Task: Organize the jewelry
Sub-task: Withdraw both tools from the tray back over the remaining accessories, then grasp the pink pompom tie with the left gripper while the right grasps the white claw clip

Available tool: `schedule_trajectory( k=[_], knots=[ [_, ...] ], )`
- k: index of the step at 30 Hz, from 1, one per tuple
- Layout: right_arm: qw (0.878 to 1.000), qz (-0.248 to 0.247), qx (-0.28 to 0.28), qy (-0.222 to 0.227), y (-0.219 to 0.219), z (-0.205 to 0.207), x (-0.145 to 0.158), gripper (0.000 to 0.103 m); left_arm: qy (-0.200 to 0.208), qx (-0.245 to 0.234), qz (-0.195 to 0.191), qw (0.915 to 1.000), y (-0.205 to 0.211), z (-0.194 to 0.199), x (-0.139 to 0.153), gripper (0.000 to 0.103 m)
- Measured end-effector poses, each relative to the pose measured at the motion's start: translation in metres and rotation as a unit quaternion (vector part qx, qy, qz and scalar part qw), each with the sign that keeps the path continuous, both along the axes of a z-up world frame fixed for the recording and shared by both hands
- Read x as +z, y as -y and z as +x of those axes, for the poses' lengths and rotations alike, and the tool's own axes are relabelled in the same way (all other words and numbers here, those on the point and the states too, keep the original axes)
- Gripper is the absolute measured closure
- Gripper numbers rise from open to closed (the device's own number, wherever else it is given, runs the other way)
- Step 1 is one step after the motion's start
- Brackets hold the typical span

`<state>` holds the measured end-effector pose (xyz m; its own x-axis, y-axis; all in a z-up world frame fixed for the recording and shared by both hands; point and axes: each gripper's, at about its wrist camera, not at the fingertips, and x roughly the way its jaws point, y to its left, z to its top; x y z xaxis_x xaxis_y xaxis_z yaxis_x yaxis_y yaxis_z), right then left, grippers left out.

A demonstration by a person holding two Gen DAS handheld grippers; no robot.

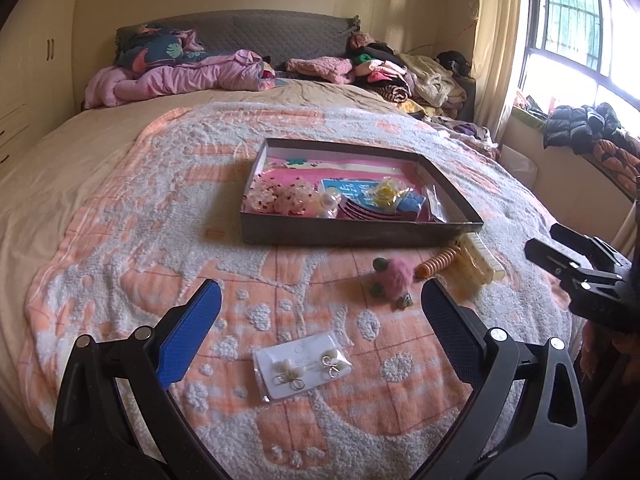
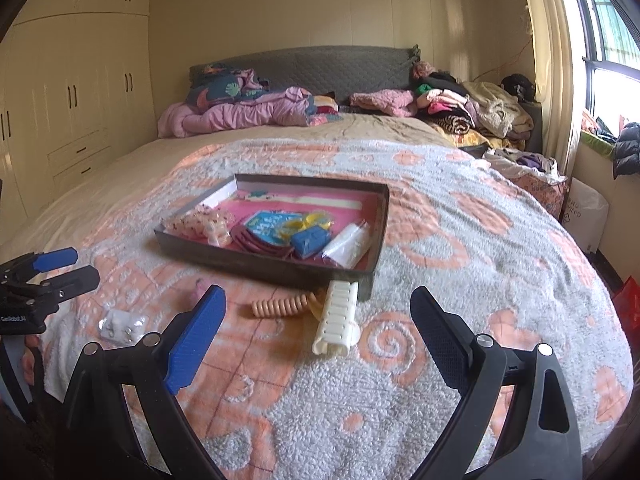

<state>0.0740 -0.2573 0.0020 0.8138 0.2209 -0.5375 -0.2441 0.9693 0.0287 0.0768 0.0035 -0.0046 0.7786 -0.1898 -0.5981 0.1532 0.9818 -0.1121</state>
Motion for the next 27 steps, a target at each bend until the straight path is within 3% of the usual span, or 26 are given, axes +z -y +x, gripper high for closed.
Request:
schedule_trajectory(
  k=[10,16,27],
  knots=[
    [1.0,-0.005,-0.002,-0.027,0.006,0.019,-0.024,0.019,-0.02,-0.045,0.002,0.9988,0.03,0.022,-0.019,0.011],
    [0.999,-0.001,-0.005,-0.052,0.009,0.035,-0.037,0.032,-0.037,-0.065,0.008,0.9972,0.043,0.036,-0.029,0.011],
    [0.997,-0.002,-0.005,-0.075,0.009,0.055,-0.054,0.044,-0.058,-0.081,0.011,0.9949,0.053,0.053,-0.04,0.027]
  ],
)
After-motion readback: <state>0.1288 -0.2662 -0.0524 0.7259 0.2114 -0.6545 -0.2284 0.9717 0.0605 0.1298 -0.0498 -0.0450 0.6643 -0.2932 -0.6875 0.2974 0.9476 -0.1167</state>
